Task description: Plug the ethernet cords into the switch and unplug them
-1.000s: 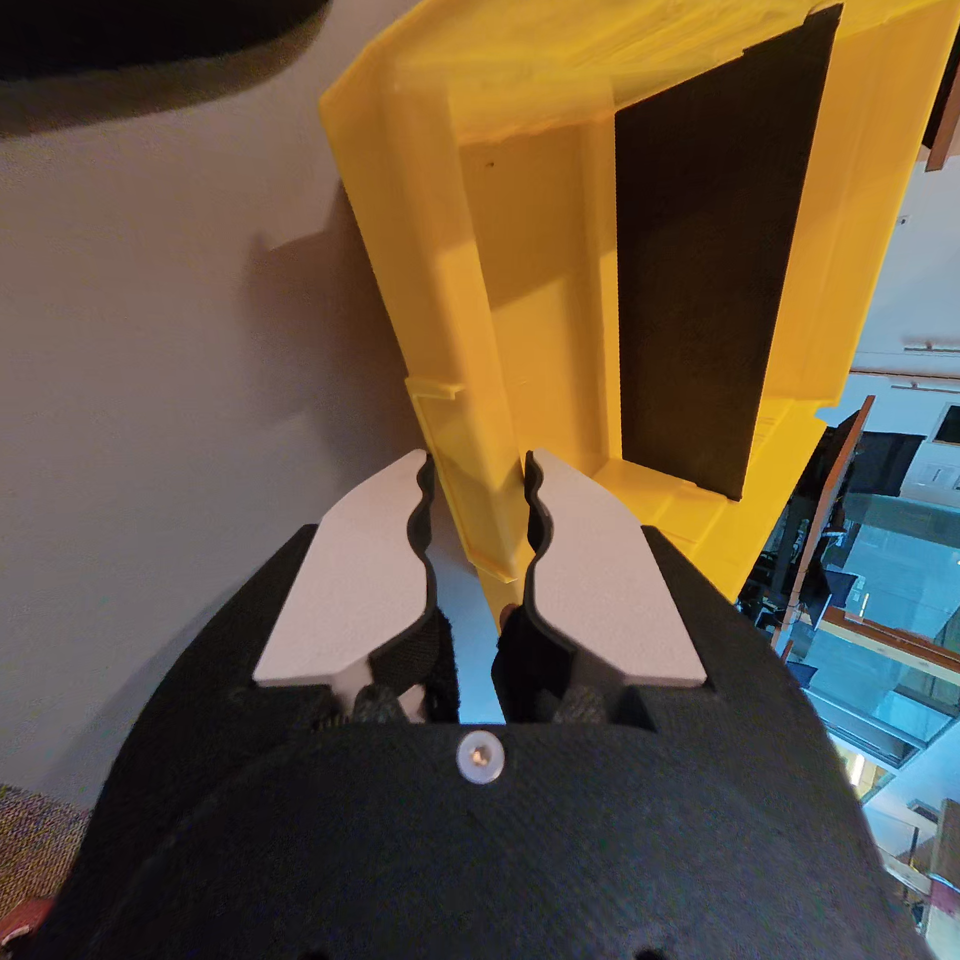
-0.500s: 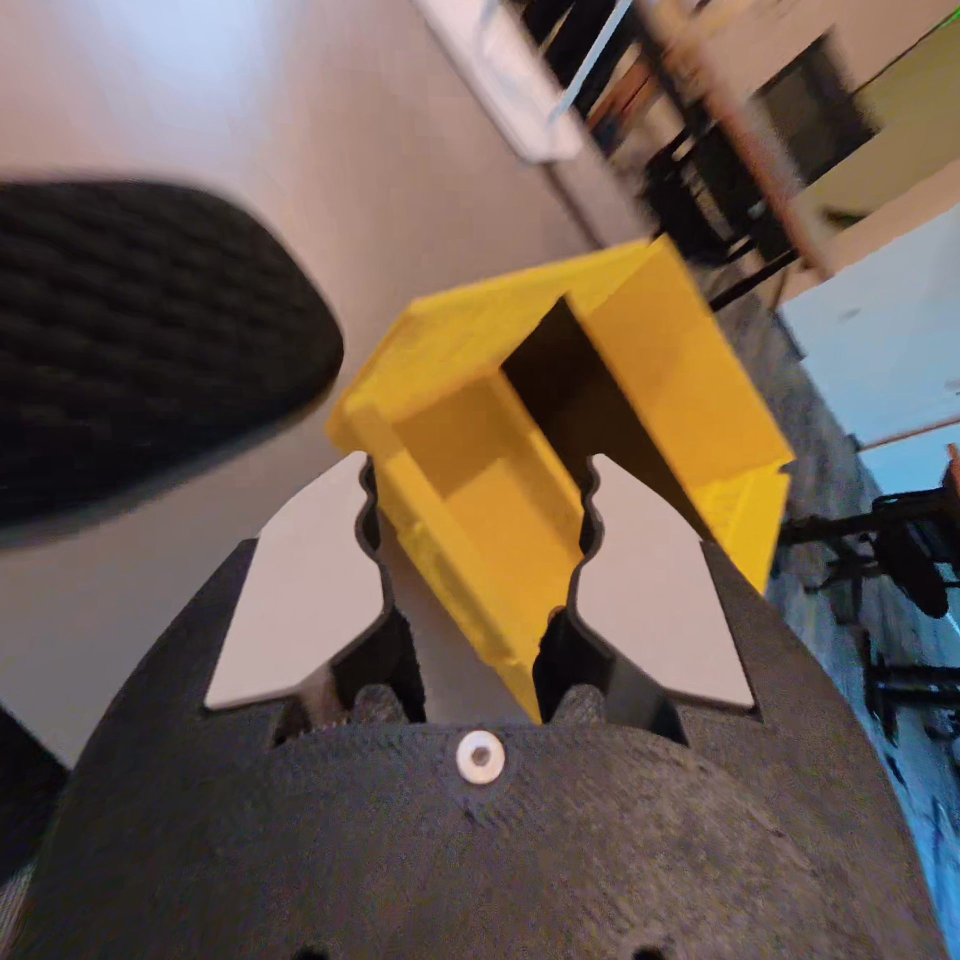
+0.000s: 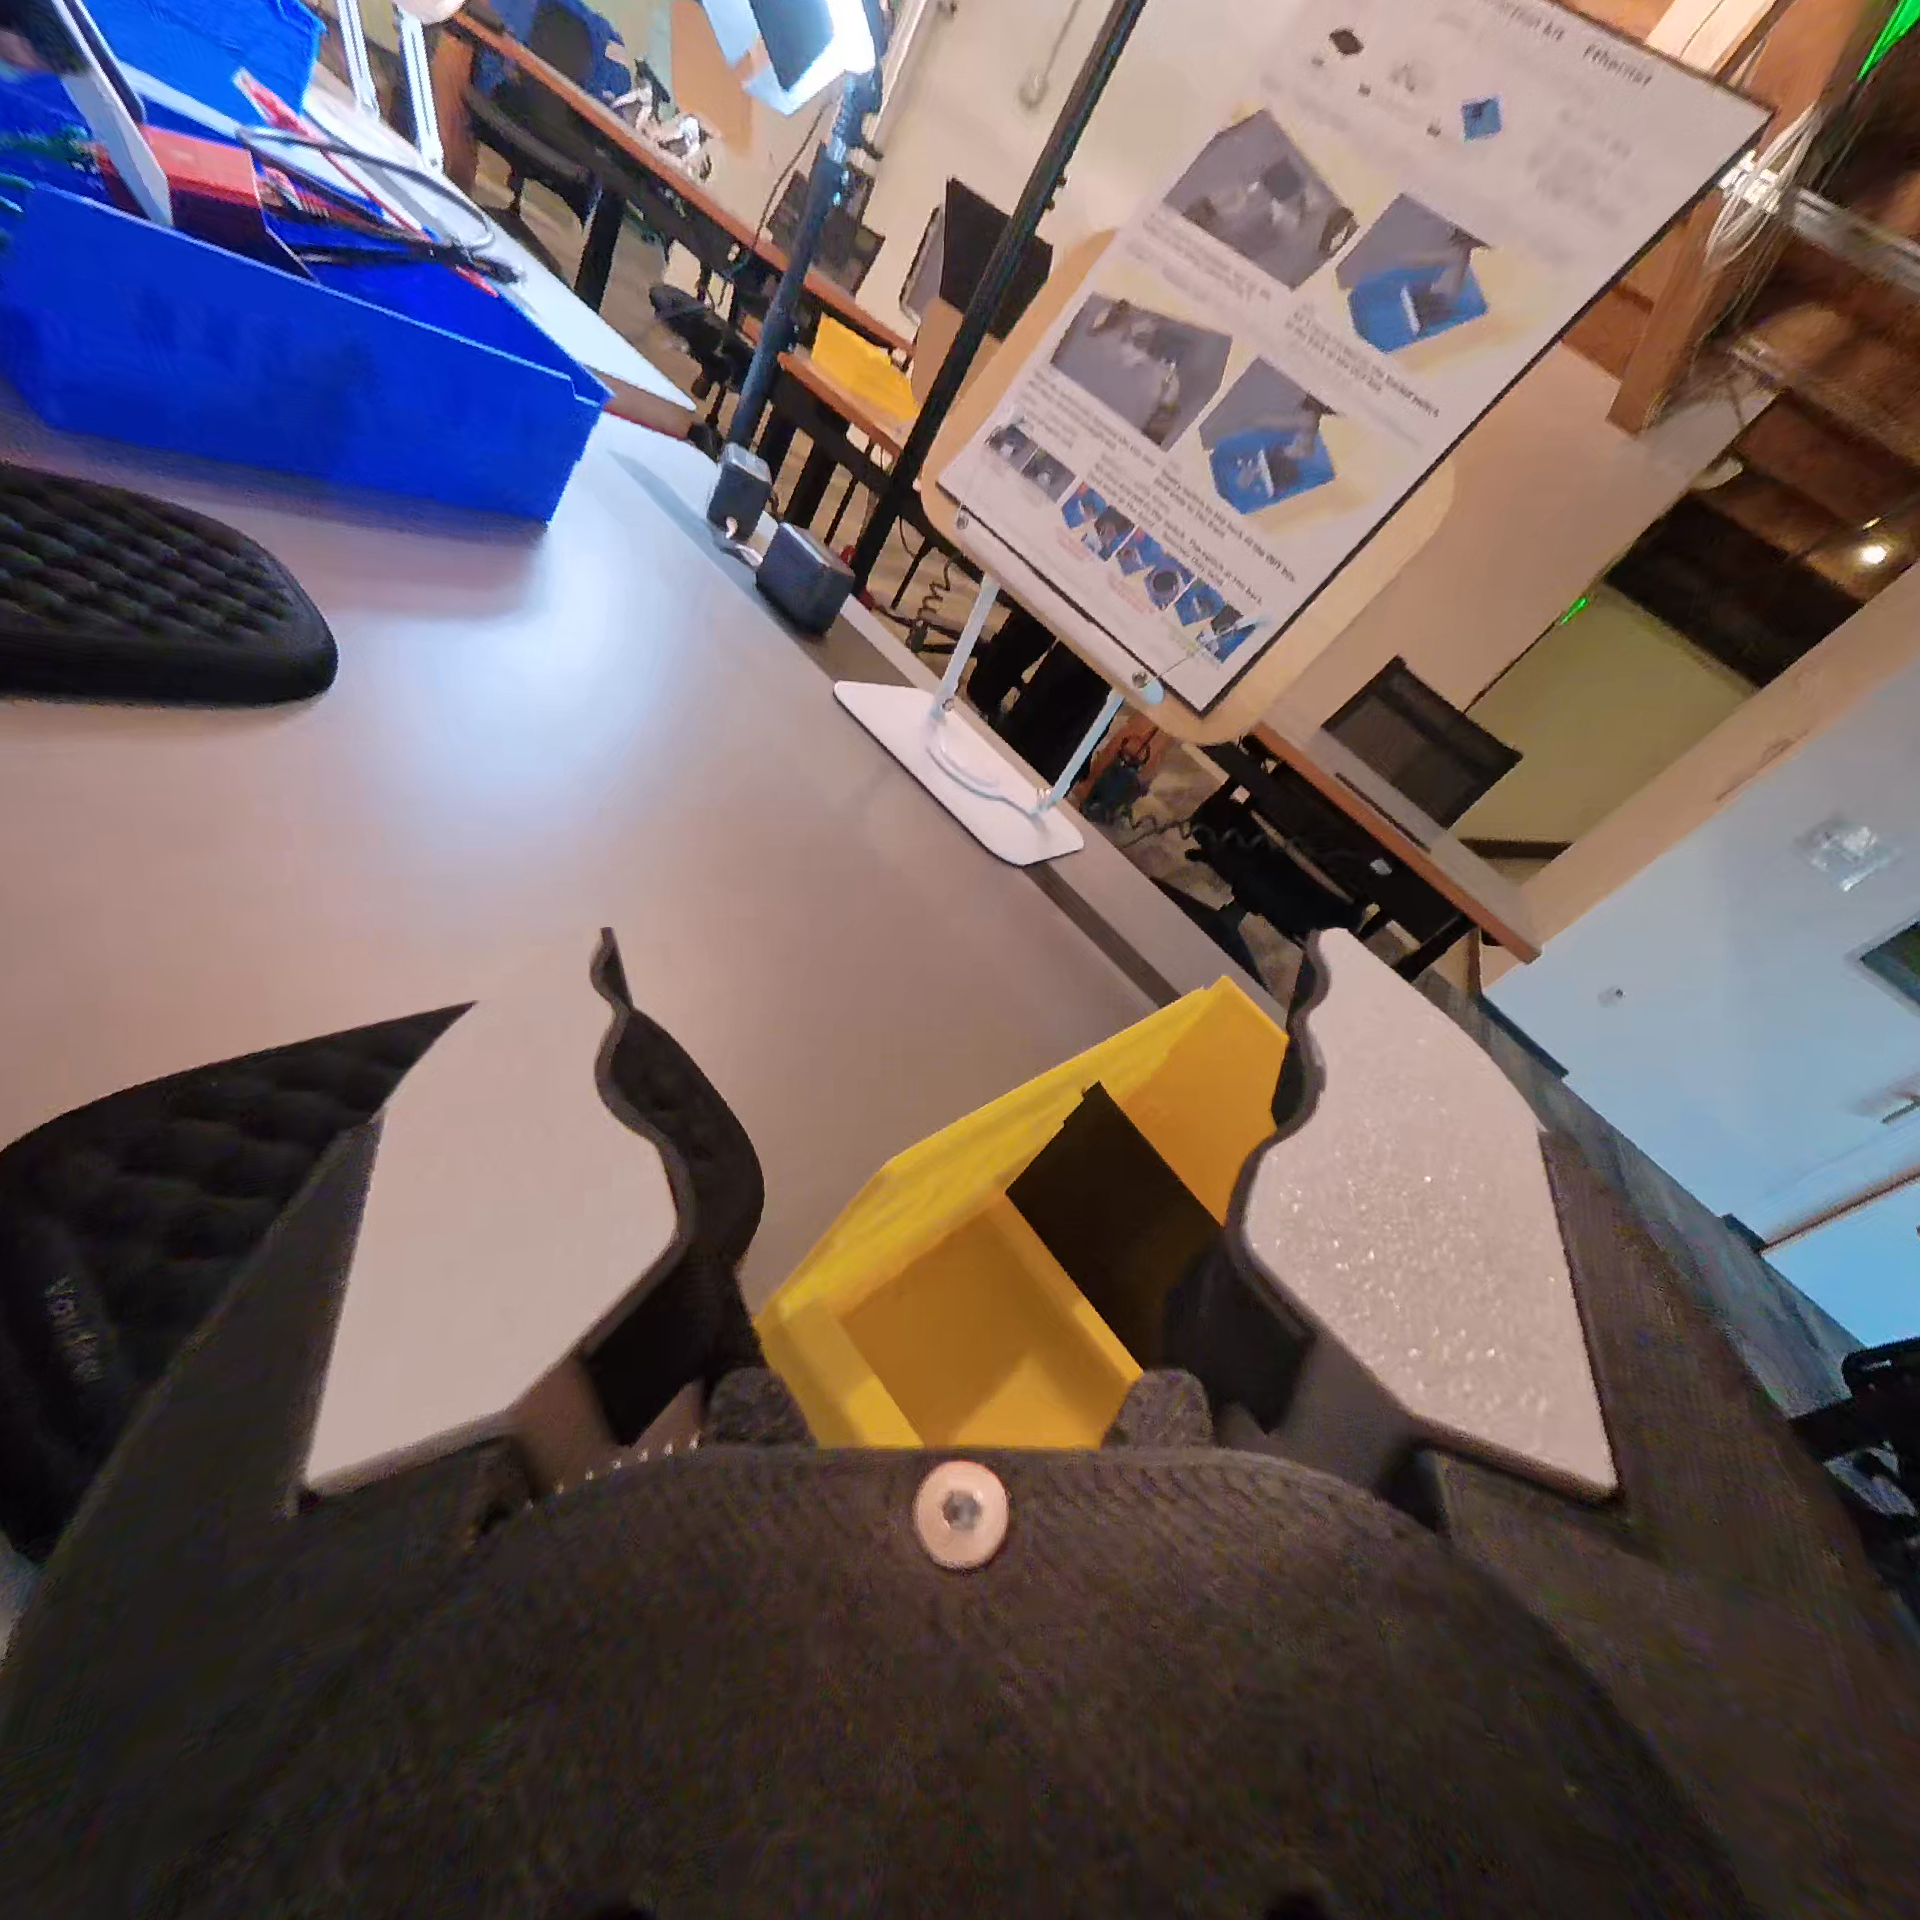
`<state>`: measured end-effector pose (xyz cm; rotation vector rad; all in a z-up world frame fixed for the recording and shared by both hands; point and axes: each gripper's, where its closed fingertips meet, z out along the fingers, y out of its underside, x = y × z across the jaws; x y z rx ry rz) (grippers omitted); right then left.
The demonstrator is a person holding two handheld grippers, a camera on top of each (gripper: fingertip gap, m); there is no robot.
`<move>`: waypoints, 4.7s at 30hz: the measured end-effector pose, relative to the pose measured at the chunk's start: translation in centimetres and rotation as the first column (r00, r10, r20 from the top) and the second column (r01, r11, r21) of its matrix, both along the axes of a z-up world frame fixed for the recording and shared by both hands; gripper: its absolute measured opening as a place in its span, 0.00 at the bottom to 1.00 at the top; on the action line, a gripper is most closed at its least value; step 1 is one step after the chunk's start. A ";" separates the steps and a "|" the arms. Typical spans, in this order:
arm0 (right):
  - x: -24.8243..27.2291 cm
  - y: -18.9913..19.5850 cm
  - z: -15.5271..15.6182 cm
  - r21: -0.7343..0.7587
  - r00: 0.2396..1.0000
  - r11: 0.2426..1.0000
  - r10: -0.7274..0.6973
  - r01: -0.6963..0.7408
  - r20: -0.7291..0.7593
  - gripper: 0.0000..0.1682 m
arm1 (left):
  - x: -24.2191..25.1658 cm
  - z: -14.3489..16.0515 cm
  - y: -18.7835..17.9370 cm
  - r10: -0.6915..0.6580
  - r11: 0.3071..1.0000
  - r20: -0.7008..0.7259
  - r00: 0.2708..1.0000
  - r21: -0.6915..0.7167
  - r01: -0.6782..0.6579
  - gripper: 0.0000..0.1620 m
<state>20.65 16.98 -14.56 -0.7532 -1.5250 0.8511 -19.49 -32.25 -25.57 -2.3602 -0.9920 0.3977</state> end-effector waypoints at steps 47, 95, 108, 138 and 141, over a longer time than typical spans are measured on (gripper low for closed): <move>-7.4 -16.0 2.0 0.550 0.912 0.816 0.345 -0.176 -0.220 0.32 | 24.5 12.0 24.0 -0.712 0.345 -0.430 0.555 0.474 0.810 0.49; -11.7 -21.6 -7.4 0.268 0.805 0.761 0.534 -0.591 0.259 0.14 | 25.3 1.2 27.8 -0.745 0.456 -0.659 0.103 -0.390 0.799 0.17; -12.5 -21.6 -8.1 0.424 0.777 0.651 0.513 -0.629 0.365 0.11 | 25.9 1.3 27.5 -0.753 0.426 -0.655 0.069 -0.405 0.809 0.17; -11.7 -22.4 -8.3 0.322 0.592 0.507 0.575 -0.799 0.564 0.08 | 26.6 0.7 27.1 -0.770 0.358 -0.632 0.085 -0.318 0.878 0.17; -11.6 -22.5 -8.6 0.312 0.568 0.488 0.568 -0.815 0.596 0.08 | 26.7 0.3 27.0 -0.778 0.349 -0.622 0.089 -0.310 0.884 0.17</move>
